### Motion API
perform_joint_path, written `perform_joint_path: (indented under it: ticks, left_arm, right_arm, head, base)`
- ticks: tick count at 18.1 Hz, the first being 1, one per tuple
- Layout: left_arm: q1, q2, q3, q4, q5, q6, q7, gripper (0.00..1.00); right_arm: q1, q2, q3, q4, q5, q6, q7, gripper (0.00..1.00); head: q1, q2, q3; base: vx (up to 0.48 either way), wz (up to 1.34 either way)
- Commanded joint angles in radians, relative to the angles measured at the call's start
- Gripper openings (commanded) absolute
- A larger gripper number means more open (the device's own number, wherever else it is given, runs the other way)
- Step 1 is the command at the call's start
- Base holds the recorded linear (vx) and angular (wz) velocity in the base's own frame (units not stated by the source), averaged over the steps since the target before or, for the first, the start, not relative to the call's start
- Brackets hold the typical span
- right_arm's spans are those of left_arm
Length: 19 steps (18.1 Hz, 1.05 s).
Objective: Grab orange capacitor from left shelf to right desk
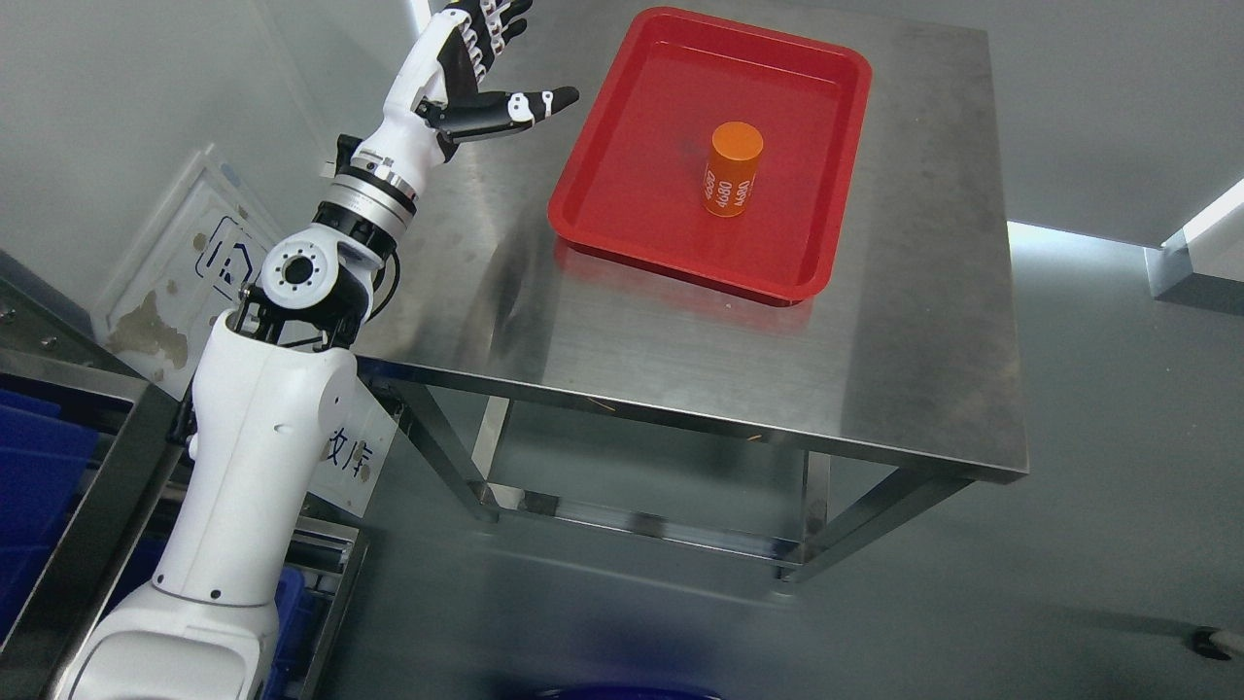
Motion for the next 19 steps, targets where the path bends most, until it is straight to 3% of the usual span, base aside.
perform_joint_path:
  ticks: [1,5,19]
  left_arm:
    - [0.195,-0.028,0.114,-0.193,-0.004,-0.036,0.0,1.0]
    - [0.274,-0.014,0.111,-0.193,-0.032,-0.092,-0.003,1.0]
    - [0.273,-0.008,0.111,-0.193,-0.052,-0.101,-0.003,1.0]
  right_arm:
    - [0.033,-0.017,-0.012,-0.023,0.0,0.0,-0.006,1.0]
    - [0.033,-0.017,-0.011,-0.023,0.0,0.0,-0.006,1.0]
    - [0.033,-0.017,-0.012,-0.023,0.0,0.0,-0.006,1.0]
  head:
    - [0.0,0.0,0.0]
    - [0.0,0.0,0.0]
    - [0.0,0.0,0.0]
  base:
    - [0.0,0.0]
    - [0.0,0.0]
    - [0.0,0.0]
